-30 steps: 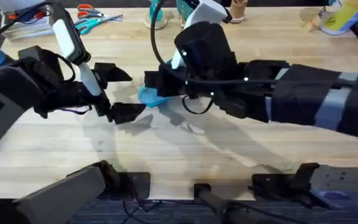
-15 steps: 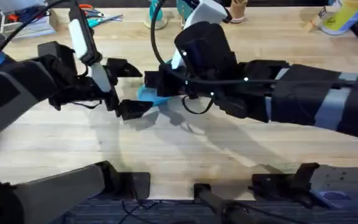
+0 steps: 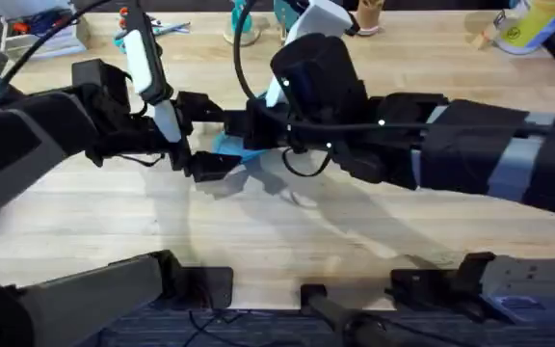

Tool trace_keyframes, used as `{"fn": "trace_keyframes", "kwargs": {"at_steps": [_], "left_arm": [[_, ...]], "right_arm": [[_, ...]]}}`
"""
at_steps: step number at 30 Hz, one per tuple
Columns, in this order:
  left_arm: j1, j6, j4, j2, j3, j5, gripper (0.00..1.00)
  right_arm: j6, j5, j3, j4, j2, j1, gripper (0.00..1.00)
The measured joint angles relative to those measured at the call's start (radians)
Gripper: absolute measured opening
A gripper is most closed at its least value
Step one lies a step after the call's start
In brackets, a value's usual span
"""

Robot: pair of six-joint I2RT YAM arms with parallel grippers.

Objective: Unzip the bag, pick up the pens from the table one at a time and place them inside, then zip the bag closed.

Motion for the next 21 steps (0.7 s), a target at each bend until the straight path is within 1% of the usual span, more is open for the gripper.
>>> {"fn": "trace_keyframes", "kwargs": {"at_steps": [5, 10, 14, 15, 16, 17, 21], "left_arm": [[0.000, 0.000, 0.003, 0.000, 0.000, -0.025, 0.750], [0.000, -0.001, 0.005, 0.000, 0.000, -0.034, 0.566], [0.000, -0.001, 0.010, 0.000, 0.000, -0.047, 0.243], [0.000, -0.002, 0.010, 0.000, 0.000, -0.051, 0.185], [0.000, -0.004, 0.010, 0.000, 0.000, -0.054, 0.103], [0.000, -0.004, 0.009, 0.000, 0.000, -0.056, 0.059], [0.000, -0.005, 0.010, 0.000, 0.000, -0.057, 0.045]], "right_arm": [[0.000, 0.000, 0.000, 0.000, 0.000, 0.000, 0.029], [0.000, 0.000, 0.000, 0.000, 0.000, 0.000, 0.029], [0.000, 0.000, 0.000, 0.000, 0.000, 0.000, 0.029], [0.000, 0.000, 0.000, 0.000, 0.000, 0.000, 0.029], [0.000, 0.000, 0.000, 0.000, 0.000, 0.000, 0.029], [0.000, 0.000, 0.000, 0.000, 0.000, 0.000, 0.029], [0.000, 0.000, 0.000, 0.000, 0.000, 0.000, 0.029]]}}
